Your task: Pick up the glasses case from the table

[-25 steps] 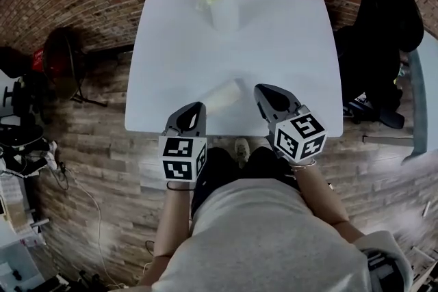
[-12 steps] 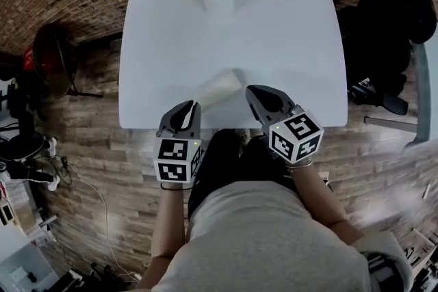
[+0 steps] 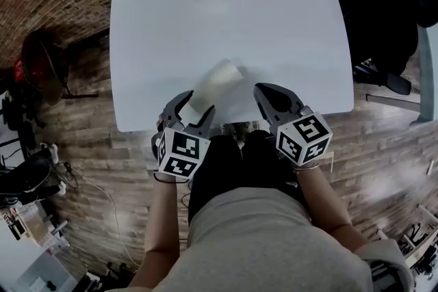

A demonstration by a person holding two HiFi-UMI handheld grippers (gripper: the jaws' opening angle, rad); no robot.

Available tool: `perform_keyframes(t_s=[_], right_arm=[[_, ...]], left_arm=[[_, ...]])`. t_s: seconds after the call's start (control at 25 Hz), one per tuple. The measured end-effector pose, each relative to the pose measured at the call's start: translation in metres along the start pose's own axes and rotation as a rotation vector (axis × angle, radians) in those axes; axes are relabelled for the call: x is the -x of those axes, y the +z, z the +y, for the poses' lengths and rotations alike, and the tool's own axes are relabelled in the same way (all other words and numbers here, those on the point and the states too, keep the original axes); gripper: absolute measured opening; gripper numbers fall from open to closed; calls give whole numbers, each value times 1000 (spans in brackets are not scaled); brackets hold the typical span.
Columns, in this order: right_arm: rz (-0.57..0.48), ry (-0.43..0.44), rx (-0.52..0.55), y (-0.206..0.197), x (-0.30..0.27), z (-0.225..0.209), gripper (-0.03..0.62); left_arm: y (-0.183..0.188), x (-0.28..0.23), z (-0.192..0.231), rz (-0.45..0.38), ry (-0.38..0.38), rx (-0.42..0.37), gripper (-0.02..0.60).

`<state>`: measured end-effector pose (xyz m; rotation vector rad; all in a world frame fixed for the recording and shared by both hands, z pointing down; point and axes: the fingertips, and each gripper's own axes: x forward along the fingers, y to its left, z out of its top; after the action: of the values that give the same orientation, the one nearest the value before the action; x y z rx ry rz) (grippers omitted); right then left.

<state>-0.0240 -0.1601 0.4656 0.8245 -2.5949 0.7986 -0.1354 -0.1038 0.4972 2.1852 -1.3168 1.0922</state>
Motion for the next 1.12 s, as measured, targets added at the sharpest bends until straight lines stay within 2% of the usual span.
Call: perform_keyframes(t_s=[0.28,0.44,0.68,0.84,1.12], right_arm=[[39,-20,-60,-25,0,-9,-1],[66,-15,-65,-35,-5,-12,-2],[63,-22,-101,-43,-5,-16,-1],[57,-29,-114,-46,-4,-22,-1],[45,-27,-123,-42,-8,-26,-2]], left_arm=[[-10,-38,-6,107,-106,-152,291],[-12,-55,-1,146,-125,-217,296],[-18,-71,2,194,-161,-207,296],[-20,-76,0,209,-188,-167,295],[-21,-77,0,183,-229,-141,296]])
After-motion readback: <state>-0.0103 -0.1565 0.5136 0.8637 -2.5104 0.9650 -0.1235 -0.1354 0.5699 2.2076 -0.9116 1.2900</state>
